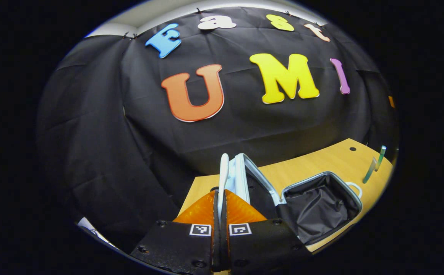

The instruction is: First open the suitcase, pack the skin care products into it, and then close the suitcase.

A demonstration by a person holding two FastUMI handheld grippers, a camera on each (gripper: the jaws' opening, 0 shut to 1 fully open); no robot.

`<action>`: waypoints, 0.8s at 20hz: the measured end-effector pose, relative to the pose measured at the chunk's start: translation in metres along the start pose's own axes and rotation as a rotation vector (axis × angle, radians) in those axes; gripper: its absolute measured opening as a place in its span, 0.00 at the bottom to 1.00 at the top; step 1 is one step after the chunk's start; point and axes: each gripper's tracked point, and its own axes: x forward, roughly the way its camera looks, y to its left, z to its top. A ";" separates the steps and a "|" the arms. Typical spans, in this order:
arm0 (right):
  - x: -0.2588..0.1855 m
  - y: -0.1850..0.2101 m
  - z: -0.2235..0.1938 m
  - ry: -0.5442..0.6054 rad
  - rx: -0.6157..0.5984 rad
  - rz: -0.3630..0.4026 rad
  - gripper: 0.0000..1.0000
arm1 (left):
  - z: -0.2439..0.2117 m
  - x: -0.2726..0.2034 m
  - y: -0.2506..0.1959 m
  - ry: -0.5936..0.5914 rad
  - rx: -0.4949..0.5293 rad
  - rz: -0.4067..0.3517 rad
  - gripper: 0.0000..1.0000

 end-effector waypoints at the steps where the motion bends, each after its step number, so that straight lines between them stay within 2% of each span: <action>1: 0.000 0.000 0.000 0.002 -0.003 -0.002 0.80 | -0.010 0.005 0.009 0.017 -0.006 0.013 0.03; 4: -0.001 -0.006 -0.001 0.012 -0.002 -0.014 0.79 | -0.054 0.023 0.028 0.081 -0.100 0.059 0.03; 7: 0.000 -0.021 -0.007 0.040 -0.002 -0.048 0.80 | -0.102 0.044 0.038 0.146 -0.220 0.046 0.03; 10: 0.000 -0.034 -0.015 0.069 0.016 -0.083 0.80 | -0.144 0.056 0.037 0.223 -0.289 0.046 0.03; 16: -0.006 -0.048 -0.023 0.086 -0.023 -0.118 0.78 | -0.186 0.069 0.028 0.297 -0.451 0.032 0.04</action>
